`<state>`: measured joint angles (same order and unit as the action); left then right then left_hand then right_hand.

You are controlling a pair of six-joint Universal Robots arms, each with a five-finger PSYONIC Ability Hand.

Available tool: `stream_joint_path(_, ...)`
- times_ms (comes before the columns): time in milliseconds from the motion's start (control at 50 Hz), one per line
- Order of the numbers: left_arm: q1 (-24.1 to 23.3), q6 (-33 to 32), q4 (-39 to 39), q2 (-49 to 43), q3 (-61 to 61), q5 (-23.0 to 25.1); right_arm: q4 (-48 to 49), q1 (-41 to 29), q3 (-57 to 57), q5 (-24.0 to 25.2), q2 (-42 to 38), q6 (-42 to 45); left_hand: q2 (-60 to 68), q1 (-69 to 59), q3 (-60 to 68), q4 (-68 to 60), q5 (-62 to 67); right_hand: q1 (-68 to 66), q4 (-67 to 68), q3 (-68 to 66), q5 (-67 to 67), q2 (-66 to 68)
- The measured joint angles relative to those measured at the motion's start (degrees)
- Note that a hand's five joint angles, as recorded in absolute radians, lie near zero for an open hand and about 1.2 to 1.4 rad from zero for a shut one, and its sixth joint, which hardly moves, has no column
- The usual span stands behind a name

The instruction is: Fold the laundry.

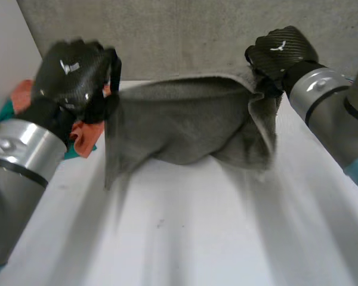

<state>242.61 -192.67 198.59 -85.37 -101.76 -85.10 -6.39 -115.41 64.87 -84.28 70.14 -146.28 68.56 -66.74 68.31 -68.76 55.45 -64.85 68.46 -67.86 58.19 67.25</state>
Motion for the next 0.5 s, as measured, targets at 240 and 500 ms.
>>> stream_joint_path(240, -0.9, -0.2, 0.6, -10.4, -3.4, -0.1, -3.4, -0.3, -7.6, 8.3, -20.8, 9.5, 0.0, 0.0, 0.0, 0.0, 0.0, 48.8, -51.2, 50.5, -51.5, -50.9)
stream_joint_path(500, -0.5, -0.2, 0.1, -11.7, 1.4, -0.2, -2.9, 5.9, 7.6, 3.6, -5.1, -18.8, 0.0, 0.0, 0.0, 0.0, 0.0, 52.1, -56.8, 56.1, -55.8, -55.2)
